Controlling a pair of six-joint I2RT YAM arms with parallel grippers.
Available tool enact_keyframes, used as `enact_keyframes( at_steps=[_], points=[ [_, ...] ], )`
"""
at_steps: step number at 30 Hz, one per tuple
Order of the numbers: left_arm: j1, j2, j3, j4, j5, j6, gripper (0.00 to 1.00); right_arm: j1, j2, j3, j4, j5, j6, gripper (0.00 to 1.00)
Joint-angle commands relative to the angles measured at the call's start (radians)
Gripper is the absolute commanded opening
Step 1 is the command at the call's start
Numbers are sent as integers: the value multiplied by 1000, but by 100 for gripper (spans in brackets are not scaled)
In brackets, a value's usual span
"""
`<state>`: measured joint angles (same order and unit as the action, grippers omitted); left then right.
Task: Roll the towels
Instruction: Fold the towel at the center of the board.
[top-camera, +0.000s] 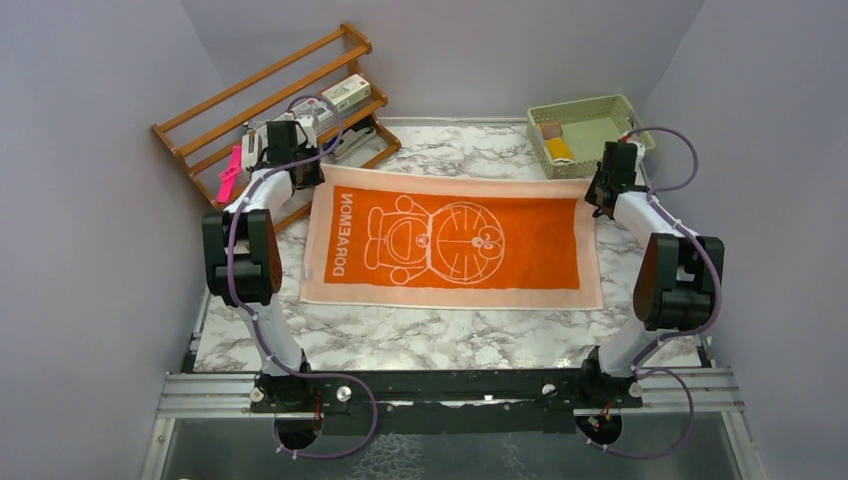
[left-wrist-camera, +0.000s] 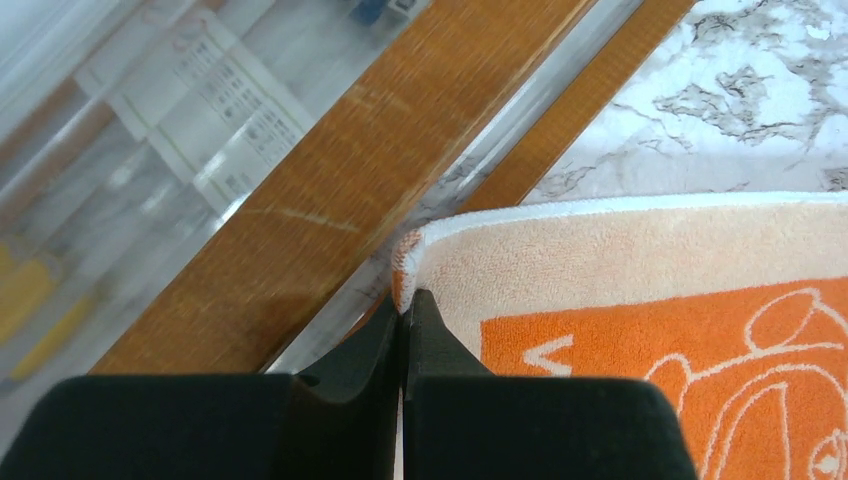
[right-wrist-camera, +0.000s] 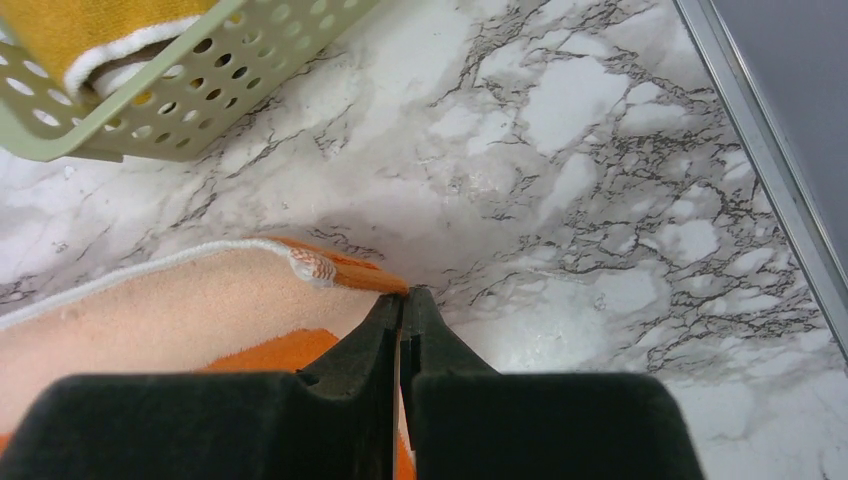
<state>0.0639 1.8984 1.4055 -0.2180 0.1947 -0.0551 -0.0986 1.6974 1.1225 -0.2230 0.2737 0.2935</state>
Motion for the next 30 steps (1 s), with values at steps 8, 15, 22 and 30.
enact_keyframes(
  at_steps=[8,15,22,30],
  points=[
    [30,-77,-143,255,88,24,0,-86,-110,-36,14,-20,103,1],
    [48,-168,-278,351,139,-54,0,-98,-217,-126,47,-39,165,1],
    [48,-292,-395,349,92,-86,0,-98,-343,-272,115,5,177,1],
    [61,-397,-491,329,86,-150,0,-98,-388,-298,70,-19,202,1]
  ],
)
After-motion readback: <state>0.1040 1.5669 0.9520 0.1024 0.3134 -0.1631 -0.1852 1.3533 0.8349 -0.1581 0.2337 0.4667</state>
